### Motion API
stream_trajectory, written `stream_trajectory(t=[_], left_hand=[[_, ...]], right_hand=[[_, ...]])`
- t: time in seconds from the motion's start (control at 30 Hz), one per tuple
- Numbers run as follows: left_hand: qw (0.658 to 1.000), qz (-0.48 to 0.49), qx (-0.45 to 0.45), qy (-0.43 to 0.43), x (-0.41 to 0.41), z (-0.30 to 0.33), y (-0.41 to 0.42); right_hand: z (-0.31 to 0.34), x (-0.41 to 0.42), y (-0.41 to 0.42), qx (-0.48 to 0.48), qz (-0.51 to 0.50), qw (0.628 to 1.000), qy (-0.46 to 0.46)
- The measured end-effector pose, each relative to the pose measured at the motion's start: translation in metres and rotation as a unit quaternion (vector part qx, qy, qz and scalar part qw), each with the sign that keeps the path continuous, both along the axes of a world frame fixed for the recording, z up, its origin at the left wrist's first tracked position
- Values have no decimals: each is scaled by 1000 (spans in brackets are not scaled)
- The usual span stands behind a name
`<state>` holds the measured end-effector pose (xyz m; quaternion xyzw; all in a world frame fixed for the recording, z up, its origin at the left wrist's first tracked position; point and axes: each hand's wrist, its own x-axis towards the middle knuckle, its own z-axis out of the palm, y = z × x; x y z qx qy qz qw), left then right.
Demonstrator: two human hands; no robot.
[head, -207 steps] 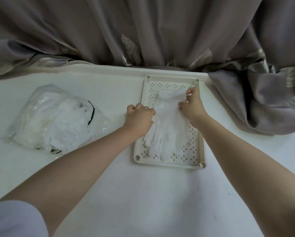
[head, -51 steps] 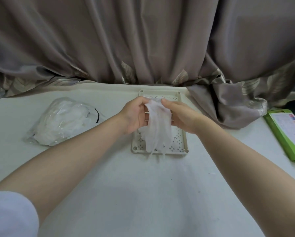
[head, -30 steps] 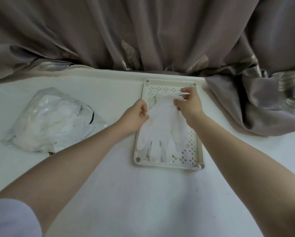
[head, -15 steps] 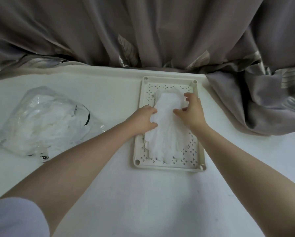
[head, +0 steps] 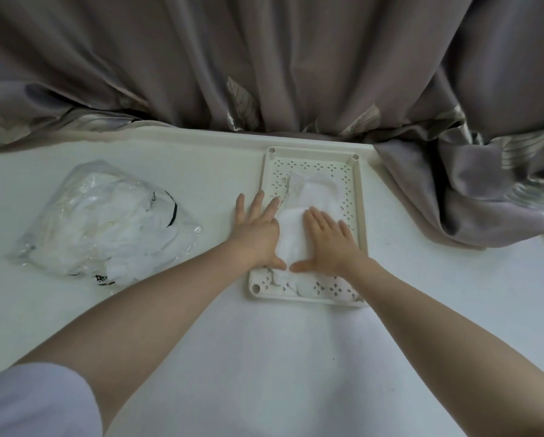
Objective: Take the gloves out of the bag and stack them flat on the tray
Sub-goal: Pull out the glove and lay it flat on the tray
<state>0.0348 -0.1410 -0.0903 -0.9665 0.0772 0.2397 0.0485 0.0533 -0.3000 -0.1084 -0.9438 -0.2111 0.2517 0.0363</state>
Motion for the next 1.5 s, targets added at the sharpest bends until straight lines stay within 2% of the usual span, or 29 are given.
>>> stream_trajectory(t=[0.1,0.17,0.23,0.33,0.43,0.53,0.63,0.7,0.77,0.83,1.0,1.13,1.27,1.33,1.4,1.5], left_hand=[[1000,6,-13,24,-11,2,9],[998,4,-55,16,-19,6,19],[995,-5,-99,-26,-26,11,33],[985,3,-130,-111,-39,19,63],[975,31,-117,-186,-53,26,101],[968,61,-75,-233,-68,35,142],[971,107,-14,-215,-80,43,176],[975,121,3,-188,-84,43,198],[981,105,-7,-162,-86,41,213],[986,82,-35,-139,-87,38,222],[985,61,-89,-136,-87,29,230],[990,54,-53,-123,-83,22,231],[991,55,-18,-117,-80,17,224],[991,54,15,-121,-79,15,222],[991,63,31,-116,-78,13,222],[990,78,-16,-113,-78,18,221]], right_hand=[[10,0,-4,-83,-27,995,52],[24,-2,3,-93,-33,993,67],[37,-4,20,-24,-44,998,42],[53,-8,56,134,-44,989,-35],[69,-18,100,241,-13,969,-50],[78,-32,144,287,51,955,-56],[71,-43,179,280,80,956,-34],[60,-48,200,237,65,969,5],[48,-52,213,175,33,982,62],[38,-54,224,158,-12,983,97],[34,-52,243,161,-114,976,88],[38,-42,243,209,-166,961,70],[58,-34,228,315,-194,928,49],[67,-31,219,377,-211,900,60],[74,-30,211,455,-236,852,106],[84,-27,199,558,-270,766,170]])
